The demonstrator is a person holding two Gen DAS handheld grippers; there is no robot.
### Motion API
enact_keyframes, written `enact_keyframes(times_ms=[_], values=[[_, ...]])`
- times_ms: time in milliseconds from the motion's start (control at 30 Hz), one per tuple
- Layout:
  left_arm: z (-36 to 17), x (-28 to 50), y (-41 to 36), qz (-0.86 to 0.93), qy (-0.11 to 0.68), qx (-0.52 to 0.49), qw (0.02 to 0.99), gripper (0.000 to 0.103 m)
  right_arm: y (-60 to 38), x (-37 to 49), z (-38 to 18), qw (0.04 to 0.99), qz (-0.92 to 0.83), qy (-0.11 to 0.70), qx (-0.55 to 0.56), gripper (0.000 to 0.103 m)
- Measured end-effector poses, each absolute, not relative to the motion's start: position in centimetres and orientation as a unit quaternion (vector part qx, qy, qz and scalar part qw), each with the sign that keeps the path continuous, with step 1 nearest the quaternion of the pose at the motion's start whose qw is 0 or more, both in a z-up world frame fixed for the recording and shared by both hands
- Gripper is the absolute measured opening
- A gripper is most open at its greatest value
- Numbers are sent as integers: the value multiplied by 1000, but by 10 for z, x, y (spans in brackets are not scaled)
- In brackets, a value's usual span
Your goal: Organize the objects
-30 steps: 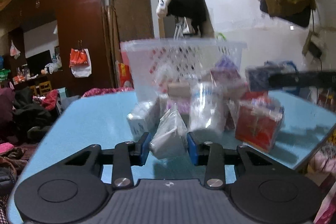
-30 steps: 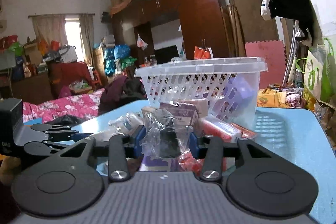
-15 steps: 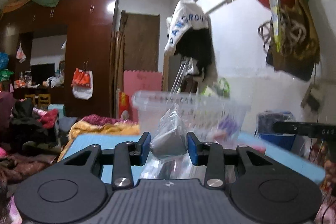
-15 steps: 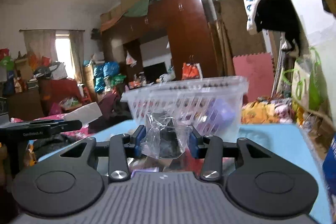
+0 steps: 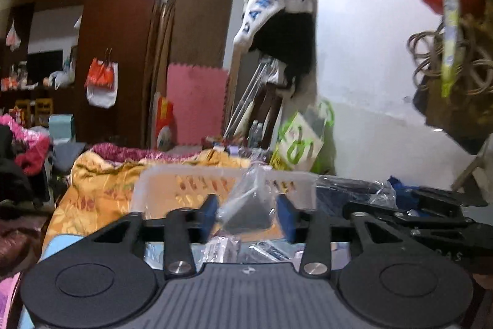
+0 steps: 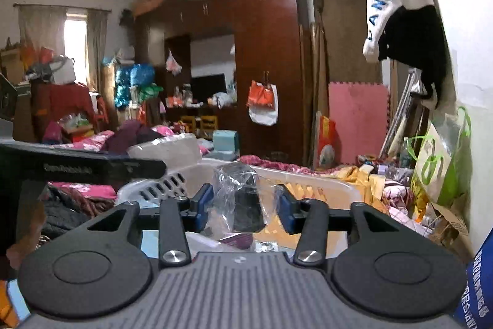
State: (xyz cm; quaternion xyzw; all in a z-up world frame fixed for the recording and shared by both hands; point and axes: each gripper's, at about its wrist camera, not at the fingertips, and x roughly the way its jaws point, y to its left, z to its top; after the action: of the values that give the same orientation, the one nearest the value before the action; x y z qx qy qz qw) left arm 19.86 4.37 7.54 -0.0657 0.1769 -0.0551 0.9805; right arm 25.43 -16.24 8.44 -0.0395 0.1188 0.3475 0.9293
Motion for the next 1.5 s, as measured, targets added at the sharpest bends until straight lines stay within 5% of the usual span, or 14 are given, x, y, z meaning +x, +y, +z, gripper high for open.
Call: enact_keyframes(times_ms=[33,233,300,600,767,900,1000,1267,1367,1500], values=[[72,200,44,-54,177,-62,981,73,-159,256,82,929,345,125,-49,75],[75,162,50,-67,137,-57,987,75,-187,228,79,924,364,116,-32,85],[76,134,50,-67,119,-44,990,84,-203,209,73,916,386,111,-15,103],[-15,29,46,-97,133,-29,986,90,-237,125,-23,908,397,132,-2,103],[-28,45,39,-65,159,5,985,90,-221,122,-31,905,400,145,-30,71],[-28,55,34,-54,170,19,984,90,-205,120,-39,901,400,158,-60,61],[-32,61,28,-43,180,34,982,89,-205,115,-49,899,400,163,-69,42],[-40,61,16,-40,187,52,980,87,-223,108,-46,905,392,152,-61,41],[-44,61,13,-37,196,52,979,62,-229,108,-44,907,390,150,-53,41],[-42,54,18,-38,191,35,980,60,-229,111,-41,907,392,149,-45,41]])
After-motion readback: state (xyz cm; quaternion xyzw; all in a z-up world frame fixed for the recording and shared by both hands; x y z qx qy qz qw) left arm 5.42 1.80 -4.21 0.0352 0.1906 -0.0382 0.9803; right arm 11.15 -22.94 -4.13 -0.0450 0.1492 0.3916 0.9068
